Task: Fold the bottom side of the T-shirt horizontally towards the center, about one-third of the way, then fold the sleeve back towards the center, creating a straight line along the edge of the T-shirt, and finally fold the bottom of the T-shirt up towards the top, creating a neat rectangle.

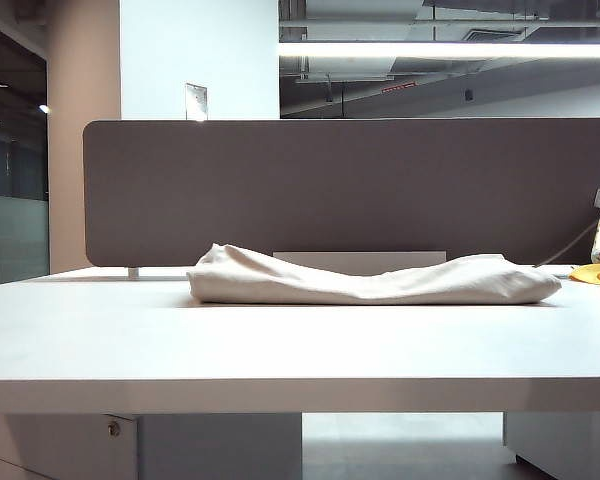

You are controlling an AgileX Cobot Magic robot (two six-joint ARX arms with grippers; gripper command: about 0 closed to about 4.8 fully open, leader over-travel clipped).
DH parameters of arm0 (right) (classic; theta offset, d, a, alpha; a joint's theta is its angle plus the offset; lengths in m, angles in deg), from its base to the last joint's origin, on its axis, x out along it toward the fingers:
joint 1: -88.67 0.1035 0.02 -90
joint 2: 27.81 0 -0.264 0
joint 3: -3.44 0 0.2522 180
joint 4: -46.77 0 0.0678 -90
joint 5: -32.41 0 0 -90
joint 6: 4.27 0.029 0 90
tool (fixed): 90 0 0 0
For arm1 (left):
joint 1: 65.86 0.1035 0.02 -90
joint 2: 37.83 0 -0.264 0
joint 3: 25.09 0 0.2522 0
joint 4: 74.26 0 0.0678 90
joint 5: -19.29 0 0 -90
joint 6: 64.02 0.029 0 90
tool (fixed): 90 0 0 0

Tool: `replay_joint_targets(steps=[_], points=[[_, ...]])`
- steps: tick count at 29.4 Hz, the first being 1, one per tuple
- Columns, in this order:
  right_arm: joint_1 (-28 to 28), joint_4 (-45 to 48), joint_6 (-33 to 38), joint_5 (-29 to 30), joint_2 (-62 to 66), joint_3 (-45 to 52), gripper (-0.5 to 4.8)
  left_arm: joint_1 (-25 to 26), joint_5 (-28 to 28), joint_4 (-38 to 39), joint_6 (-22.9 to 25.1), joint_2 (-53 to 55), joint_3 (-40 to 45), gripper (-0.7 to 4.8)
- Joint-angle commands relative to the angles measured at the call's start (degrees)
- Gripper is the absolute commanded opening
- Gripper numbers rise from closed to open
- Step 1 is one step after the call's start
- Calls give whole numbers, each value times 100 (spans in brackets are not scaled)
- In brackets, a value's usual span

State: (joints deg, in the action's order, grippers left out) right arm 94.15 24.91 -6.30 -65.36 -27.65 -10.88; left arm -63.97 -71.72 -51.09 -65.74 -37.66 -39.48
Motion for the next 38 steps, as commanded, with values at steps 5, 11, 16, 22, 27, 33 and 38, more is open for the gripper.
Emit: replay_joint_targets(steps=[5, 11, 16, 22, 27, 33, 38], points=[[-7, 190, -13, -4, 0, 26, -5, 2, -31, -7, 22, 2, 22, -5], [-7, 195, -13, -4, 0, 26, -5, 2, -31, -7, 22, 2, 22, -5], [-7, 195, -13, -4, 0, 26, -5, 2, -31, -7, 22, 2, 22, -5], [-7, 195, -13, -4, 0, 26, -5, 2, -31, -7, 22, 2, 22, -5], [-7, 195, -13, -4, 0, 26, -5, 2, -31, -7, 22, 2, 22, -5], [-7, 195, -13, -4, 0, 26, -5, 2, -31, -7, 22, 2, 22, -5], [-7, 195, -13, -4, 0, 26, -5, 2, -31, -7, 22, 2, 22, -5]])
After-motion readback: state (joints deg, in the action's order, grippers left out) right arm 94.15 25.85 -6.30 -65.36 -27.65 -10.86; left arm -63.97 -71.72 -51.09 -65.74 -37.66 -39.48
